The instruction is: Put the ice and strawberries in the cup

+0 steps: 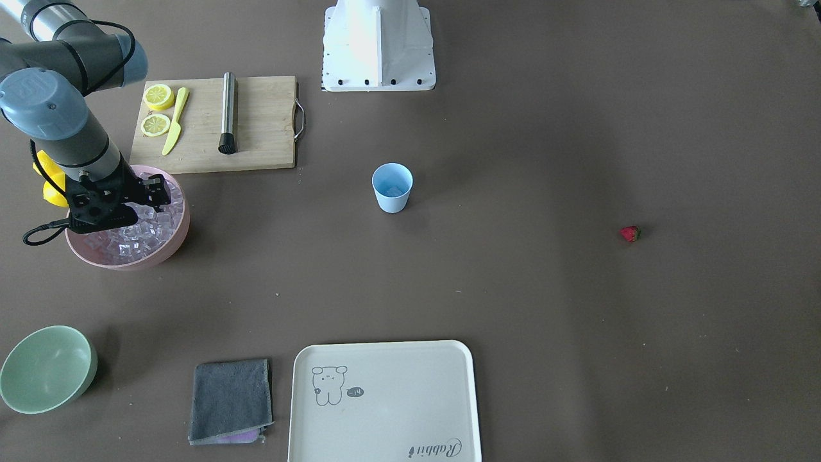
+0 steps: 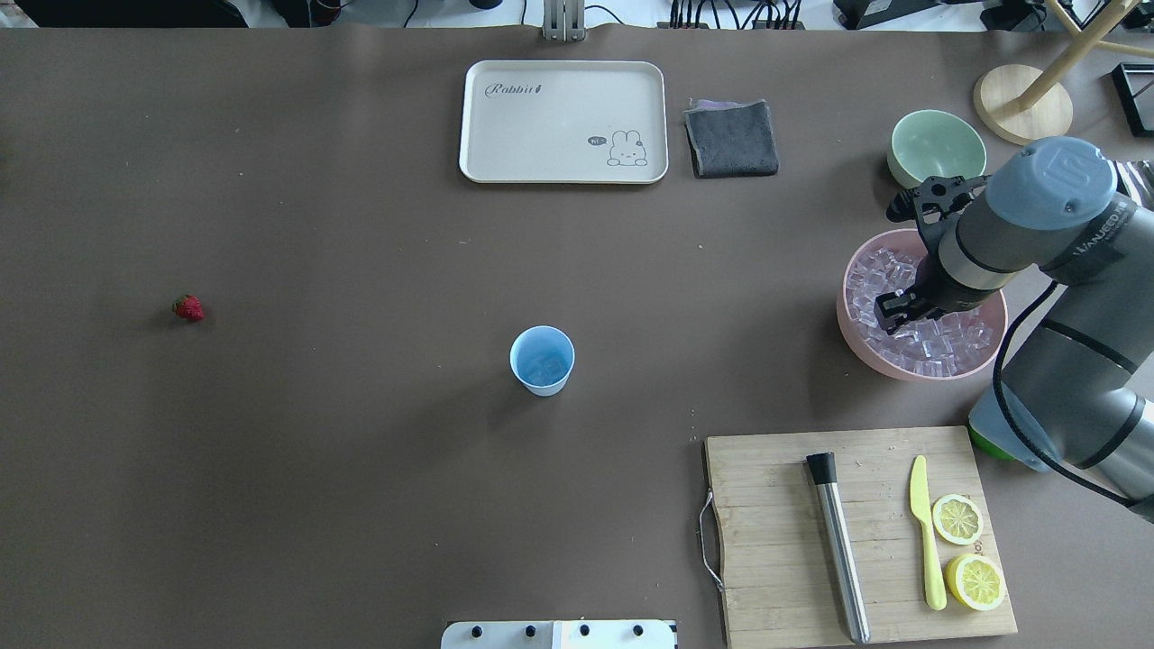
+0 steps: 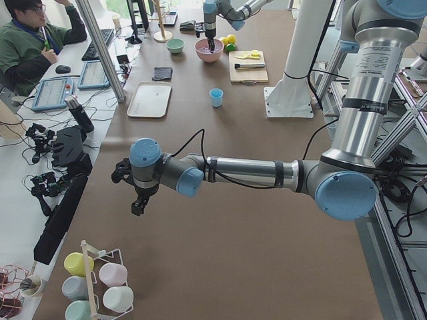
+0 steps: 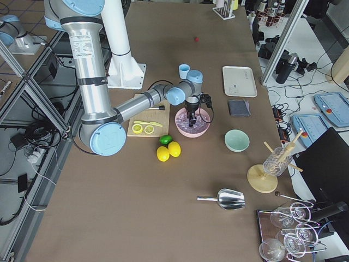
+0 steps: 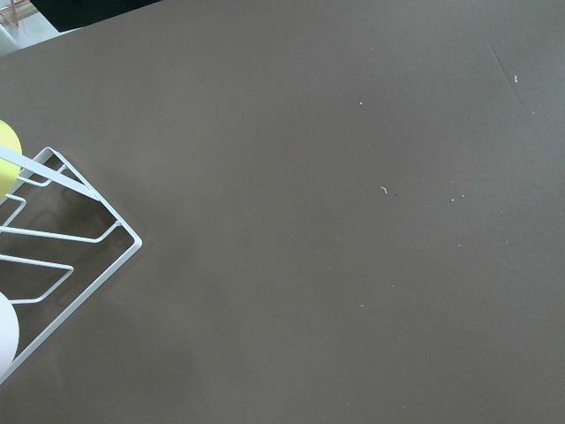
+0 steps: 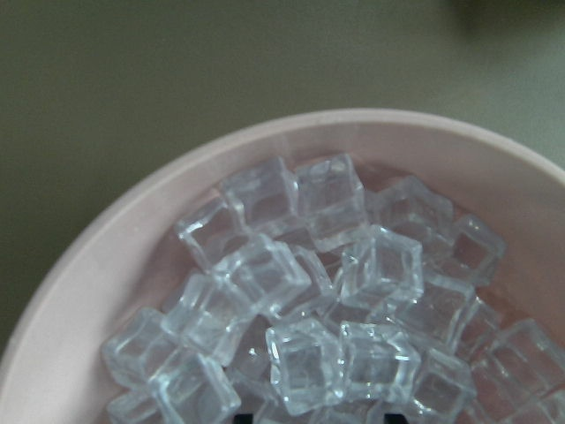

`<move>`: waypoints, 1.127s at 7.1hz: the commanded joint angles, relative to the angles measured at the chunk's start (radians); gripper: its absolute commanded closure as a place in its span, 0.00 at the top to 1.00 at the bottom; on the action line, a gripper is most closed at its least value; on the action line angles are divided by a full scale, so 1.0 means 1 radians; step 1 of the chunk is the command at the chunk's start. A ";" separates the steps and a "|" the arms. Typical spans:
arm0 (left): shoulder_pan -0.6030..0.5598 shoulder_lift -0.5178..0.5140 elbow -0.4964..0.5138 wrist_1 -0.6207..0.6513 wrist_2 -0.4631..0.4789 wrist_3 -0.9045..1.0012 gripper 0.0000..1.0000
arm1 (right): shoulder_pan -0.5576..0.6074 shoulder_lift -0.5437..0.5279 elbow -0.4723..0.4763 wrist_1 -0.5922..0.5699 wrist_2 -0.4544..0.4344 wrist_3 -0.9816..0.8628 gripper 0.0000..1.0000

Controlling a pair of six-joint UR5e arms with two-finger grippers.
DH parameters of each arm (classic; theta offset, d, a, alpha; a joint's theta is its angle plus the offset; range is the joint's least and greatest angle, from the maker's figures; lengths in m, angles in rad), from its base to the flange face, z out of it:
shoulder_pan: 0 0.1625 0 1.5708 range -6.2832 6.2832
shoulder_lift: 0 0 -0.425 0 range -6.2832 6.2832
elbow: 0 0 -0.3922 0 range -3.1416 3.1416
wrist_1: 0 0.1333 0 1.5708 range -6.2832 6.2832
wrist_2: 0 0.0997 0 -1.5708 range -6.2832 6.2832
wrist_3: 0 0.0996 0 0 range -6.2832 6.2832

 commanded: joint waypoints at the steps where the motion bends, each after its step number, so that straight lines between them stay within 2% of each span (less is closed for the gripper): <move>1: 0.000 -0.006 0.001 0.000 0.000 -0.001 0.98 | 0.003 0.006 0.010 -0.001 0.002 -0.004 0.00; 6: 0.002 -0.023 0.001 0.005 0.000 -0.018 0.98 | 0.096 0.036 0.078 -0.016 0.085 -0.005 0.00; 8: 0.002 -0.031 0.001 0.003 0.000 -0.036 0.98 | 0.067 0.166 0.067 -0.016 0.082 0.063 0.00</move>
